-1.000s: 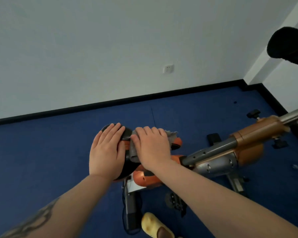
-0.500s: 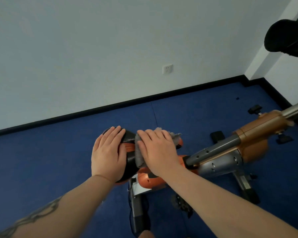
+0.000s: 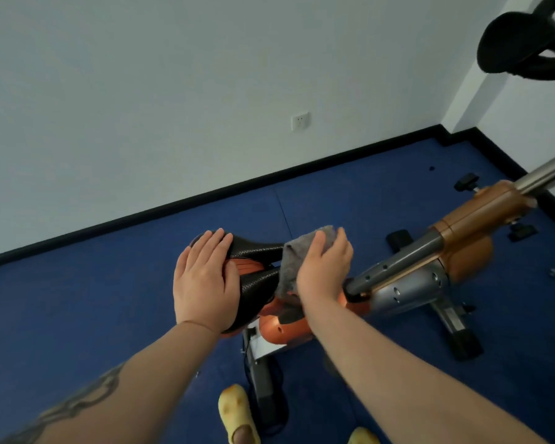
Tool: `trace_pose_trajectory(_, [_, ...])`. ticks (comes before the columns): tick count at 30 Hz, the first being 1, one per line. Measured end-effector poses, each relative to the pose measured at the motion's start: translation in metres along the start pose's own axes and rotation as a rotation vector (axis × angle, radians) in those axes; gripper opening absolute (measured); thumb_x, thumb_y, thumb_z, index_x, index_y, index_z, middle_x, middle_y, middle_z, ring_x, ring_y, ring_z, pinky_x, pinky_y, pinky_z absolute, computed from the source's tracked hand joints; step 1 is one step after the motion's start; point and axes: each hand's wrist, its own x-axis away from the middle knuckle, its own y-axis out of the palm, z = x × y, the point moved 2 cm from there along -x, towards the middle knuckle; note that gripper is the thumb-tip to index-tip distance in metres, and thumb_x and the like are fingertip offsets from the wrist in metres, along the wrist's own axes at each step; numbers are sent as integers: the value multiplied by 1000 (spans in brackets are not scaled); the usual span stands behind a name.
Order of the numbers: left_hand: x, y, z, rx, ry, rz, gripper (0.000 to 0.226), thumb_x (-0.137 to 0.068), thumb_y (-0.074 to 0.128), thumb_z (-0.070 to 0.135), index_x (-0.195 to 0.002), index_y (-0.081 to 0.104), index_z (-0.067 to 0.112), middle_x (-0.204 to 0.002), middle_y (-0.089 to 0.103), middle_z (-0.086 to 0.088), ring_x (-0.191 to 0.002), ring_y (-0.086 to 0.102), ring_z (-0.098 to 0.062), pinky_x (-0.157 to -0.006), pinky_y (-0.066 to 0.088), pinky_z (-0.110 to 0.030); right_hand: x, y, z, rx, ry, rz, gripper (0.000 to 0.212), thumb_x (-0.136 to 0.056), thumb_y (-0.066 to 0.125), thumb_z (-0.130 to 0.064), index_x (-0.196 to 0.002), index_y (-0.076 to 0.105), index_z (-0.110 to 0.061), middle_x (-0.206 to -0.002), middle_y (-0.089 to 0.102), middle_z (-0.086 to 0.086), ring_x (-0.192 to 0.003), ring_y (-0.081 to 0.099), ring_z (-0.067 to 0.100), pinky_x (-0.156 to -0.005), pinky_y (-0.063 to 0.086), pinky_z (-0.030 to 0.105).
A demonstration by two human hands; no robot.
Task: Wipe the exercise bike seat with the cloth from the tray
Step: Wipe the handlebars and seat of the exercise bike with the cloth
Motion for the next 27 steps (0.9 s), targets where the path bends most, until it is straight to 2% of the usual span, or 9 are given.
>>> trace_pose_trajectory(3, [1,1,3,-51,0,-37,48,-90,32,32,-133,49,19,-144,45,2,-138,31,-14,-117,18,-38,16,9,-9,69,47,18,70,-100,39,-37,-152,1,-10,-160,4,7,-145,12,27,-114,21,38])
trace_pose_trajectory(6, [0,2,0,-50,-2,-58,49,-91,30,35,-135,46,21,-145,43,5,-139,28,-11,-117,14,-36,-10,5,-14,87,98,41,58,-101,34,-37,-150,23,-8,-156,23,9,-139,27,30,-108,29,39])
trace_pose_trajectory(8, [-4,2,-2,-15,-15,-84,47,-93,31,35,-136,44,22,-146,42,6,-139,26,-11,-117,12,-35,-22,-2,-16,88,144,24,47,-102,30,-36,-138,45,-9,-143,44,10,-125,46,29,-93,38,35])
trace_pose_trajectory(10, [-4,1,-1,14,-20,-125,46,-95,32,35,-138,41,24,-148,39,8,-140,23,-10,-118,9,-34,-22,-3,-18,53,213,40,45,-102,30,-35,-133,49,-8,-137,49,12,-115,52,30,-85,39,34])
trace_pose_trajectory(13, [-5,-4,-3,14,45,-163,47,-95,31,37,-140,38,26,-148,37,8,-140,23,-12,-117,11,-35,4,9,-22,-51,294,134,59,-101,35,-37,-150,19,-8,-153,25,15,-129,43,33,-99,37,38])
trace_pose_trajectory(15, [-15,-11,-13,-5,174,-185,45,-95,29,38,-136,43,26,-140,47,7,-130,36,-15,-112,24,-35,26,21,-22,-50,315,154,72,-100,37,-37,-152,-4,-9,-158,10,14,-135,35,32,-103,33,39])
trace_pose_trajectory(17, [-34,-17,-25,-28,332,-204,45,-94,23,40,-125,52,26,-121,56,7,-111,45,-17,-96,38,-34,33,29,-23,-42,339,173,77,-100,36,-38,-150,-15,-9,-159,5,13,-136,32,32,-104,32,40])
trace_pose_trajectory(21, [-66,-10,-33,-9,502,-271,30,-95,30,38,-108,54,27,-102,51,5,-96,43,-17,-84,40,-33,28,28,-30,-108,352,272,73,-101,33,-39,-150,-12,-8,-159,9,16,-139,29,31,-107,30,37])
trace_pose_trajectory(27, [-75,10,-34,169,508,-329,25,-93,37,34,-106,57,27,-107,59,10,-98,51,-12,-81,38,-30,62,58,-10,-104,316,322,78,-94,35,-56,-151,2,-14,-155,24,9,-137,34,30,-113,30,43])
